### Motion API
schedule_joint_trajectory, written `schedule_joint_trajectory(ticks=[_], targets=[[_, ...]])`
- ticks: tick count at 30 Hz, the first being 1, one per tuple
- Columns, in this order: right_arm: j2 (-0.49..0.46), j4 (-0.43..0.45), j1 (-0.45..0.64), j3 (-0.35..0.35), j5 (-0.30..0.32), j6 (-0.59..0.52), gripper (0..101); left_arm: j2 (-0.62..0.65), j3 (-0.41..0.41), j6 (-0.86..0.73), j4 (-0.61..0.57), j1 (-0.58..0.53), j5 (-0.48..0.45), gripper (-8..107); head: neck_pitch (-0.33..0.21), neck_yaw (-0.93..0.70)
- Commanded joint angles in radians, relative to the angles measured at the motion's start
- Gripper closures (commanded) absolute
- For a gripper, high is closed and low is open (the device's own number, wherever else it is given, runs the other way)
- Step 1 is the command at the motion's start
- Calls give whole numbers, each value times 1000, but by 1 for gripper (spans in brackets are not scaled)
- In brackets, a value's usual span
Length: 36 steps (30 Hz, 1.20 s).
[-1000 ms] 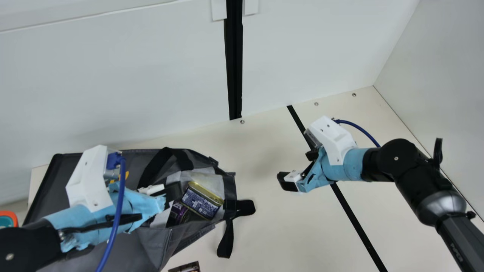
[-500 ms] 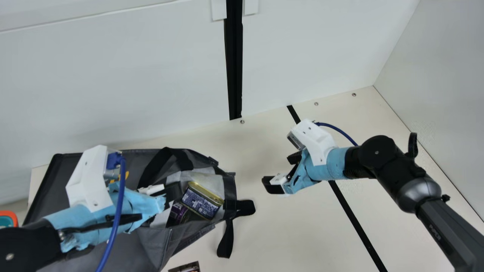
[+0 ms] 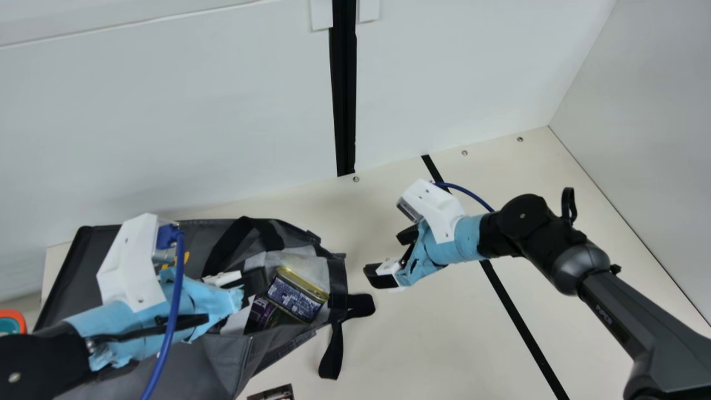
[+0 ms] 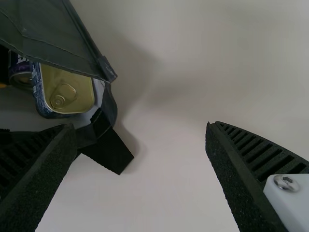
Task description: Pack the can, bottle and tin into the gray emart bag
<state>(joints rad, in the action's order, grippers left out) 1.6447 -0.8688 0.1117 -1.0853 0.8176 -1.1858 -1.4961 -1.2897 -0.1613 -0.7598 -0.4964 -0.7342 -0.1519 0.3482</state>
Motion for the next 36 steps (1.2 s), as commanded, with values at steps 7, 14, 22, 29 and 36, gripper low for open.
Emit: schedule_joint_trajectory(ticks=[7, 14, 22, 29, 36], targets=[[46, -25, -48, -21, -3, -18, 10, 0, 0, 0, 0, 0, 0, 89, -23, 1], [97, -50, -90, -48, -9, -32, 10, 0, 0, 0, 0, 0, 0, 89, -23, 1], [170, -76, -133, -98, -17, -36, 10, 0, 0, 0, 0, 0, 0, 89, -23, 1], [231, -94, -166, -144, -21, -39, 10, 0, 0, 0, 0, 0, 0, 89, -23, 1], [290, -116, -197, -182, -28, -41, 10, 0, 0, 0, 0, 0, 0, 89, -23, 1]])
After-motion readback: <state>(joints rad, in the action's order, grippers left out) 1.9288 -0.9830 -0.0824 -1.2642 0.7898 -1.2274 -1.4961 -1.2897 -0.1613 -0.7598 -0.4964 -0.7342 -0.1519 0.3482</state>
